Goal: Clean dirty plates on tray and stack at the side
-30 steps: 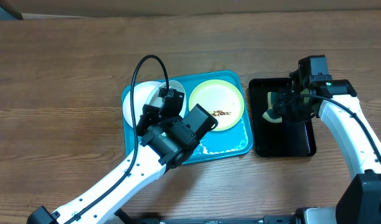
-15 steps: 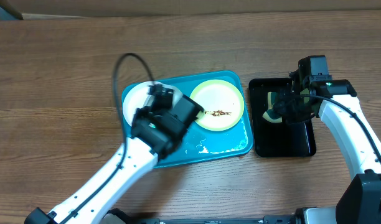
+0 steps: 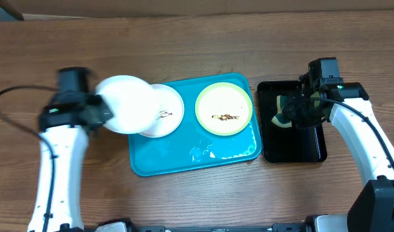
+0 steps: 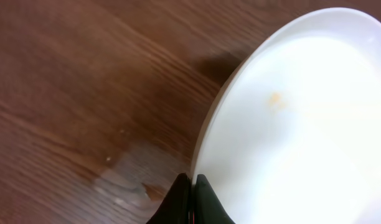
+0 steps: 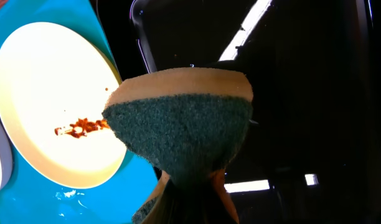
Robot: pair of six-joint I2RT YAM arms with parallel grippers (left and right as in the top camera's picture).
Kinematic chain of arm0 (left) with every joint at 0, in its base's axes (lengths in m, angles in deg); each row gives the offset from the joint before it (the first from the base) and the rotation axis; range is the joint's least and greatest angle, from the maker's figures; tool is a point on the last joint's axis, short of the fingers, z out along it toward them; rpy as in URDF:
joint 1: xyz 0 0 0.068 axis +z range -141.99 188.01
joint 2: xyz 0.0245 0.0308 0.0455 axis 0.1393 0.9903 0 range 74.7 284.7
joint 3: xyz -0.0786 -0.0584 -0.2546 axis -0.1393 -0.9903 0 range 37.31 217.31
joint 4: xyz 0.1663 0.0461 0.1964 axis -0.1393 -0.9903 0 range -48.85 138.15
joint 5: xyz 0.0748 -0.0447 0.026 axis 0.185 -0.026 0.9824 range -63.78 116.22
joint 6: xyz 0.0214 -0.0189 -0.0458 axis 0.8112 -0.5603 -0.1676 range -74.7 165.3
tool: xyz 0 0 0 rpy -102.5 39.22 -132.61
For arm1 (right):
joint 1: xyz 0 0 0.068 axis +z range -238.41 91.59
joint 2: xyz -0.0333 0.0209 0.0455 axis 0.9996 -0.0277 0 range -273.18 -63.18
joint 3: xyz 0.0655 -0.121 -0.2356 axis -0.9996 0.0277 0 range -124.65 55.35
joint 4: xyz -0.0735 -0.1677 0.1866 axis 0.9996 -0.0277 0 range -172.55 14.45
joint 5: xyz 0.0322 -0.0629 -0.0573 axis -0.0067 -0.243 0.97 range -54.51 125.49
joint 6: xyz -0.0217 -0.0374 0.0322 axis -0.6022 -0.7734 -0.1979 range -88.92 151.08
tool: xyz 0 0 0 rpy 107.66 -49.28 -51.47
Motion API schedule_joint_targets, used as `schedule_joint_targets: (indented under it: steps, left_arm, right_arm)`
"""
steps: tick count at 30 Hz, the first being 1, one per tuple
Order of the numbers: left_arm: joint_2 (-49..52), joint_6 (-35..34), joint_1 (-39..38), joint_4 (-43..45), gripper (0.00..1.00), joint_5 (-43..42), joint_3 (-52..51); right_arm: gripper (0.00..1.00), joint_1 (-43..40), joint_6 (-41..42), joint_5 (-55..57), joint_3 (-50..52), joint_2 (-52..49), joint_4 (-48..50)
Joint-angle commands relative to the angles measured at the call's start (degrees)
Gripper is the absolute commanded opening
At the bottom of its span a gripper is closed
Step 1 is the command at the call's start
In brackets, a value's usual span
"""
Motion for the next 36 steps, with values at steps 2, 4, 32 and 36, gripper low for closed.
schedule_joint_targets:
  steps: [2, 4, 32, 36]
  left_arm:
    - [2.8, -0.3, 10.8, 0.9, 0.04, -7.1, 1.3]
    - [4.5, -2.4, 14.6, 1.0, 0.04, -7.1, 1.3]
    - [13.3, 0.1, 21.0, 10.6, 0.67, -24.2, 1.5]
    - [9.9, 3.8, 15.6, 7.8, 0.70, -26.8, 1.5]
  right_arm:
    - [0.04, -0.2, -0.3, -0.3, 0.3, 0.9, 0.3]
    - [0.04, -0.2, -0.3, -0.3, 0.3, 0.9, 0.3]
    - [0.04, -0.2, -0.5, 2.5, 0.3, 0.9, -0.1]
    - [0.04, -0.2, -0.8, 4.9, 0.3, 0.9, 0.4]
